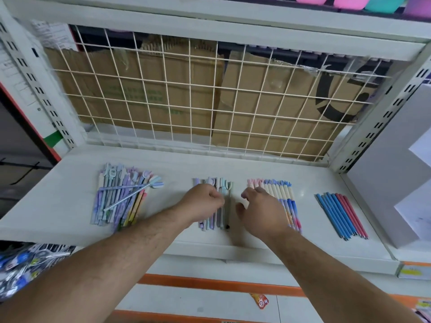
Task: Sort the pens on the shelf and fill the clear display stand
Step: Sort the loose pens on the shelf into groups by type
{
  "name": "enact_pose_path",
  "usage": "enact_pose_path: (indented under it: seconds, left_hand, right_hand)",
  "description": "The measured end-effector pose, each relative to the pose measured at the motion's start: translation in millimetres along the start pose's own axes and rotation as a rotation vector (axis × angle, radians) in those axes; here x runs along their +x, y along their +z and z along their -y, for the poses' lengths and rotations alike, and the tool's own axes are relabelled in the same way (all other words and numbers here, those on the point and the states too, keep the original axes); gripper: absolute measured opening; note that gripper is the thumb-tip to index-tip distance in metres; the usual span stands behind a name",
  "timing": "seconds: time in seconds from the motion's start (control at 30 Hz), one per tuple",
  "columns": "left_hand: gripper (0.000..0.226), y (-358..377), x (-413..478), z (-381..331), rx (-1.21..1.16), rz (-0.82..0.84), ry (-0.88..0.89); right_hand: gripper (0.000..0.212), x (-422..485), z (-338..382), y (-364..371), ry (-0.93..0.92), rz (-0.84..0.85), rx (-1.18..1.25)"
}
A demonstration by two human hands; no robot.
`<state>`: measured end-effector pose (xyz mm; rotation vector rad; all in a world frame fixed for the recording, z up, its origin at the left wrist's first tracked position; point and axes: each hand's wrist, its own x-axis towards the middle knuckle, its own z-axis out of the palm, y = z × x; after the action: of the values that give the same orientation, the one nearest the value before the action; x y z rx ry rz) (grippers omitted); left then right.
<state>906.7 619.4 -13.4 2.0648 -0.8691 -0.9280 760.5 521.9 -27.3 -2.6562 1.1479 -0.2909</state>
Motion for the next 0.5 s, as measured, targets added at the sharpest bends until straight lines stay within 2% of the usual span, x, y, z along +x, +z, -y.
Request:
enact_pose_path:
  seconds: [0.13, 0.27, 0.4, 0.5]
  left_hand:
    - [0.022, -16, -4, 6, 0.138, -0.076, 0.043]
    - [0.026, -35, -11, 18, 0.298, -0.143, 0.086]
    - [0.018, -59, -10, 41, 0.496, -0.262, 0.107]
    - [0.03, -79, -6, 56, 0.636, -0.356, 0.123]
  right_hand:
    - [0.033, 2, 23, 3, -0.071, -0.003, -0.014]
    - [0.036, 4, 43, 5, -0.058, 0.01, 0.028]
    - [0.031, 6, 63, 9, -0.053, -0.008, 0.048]
    - [0.027, 6, 80, 15, -0.054, -0.031, 0.055]
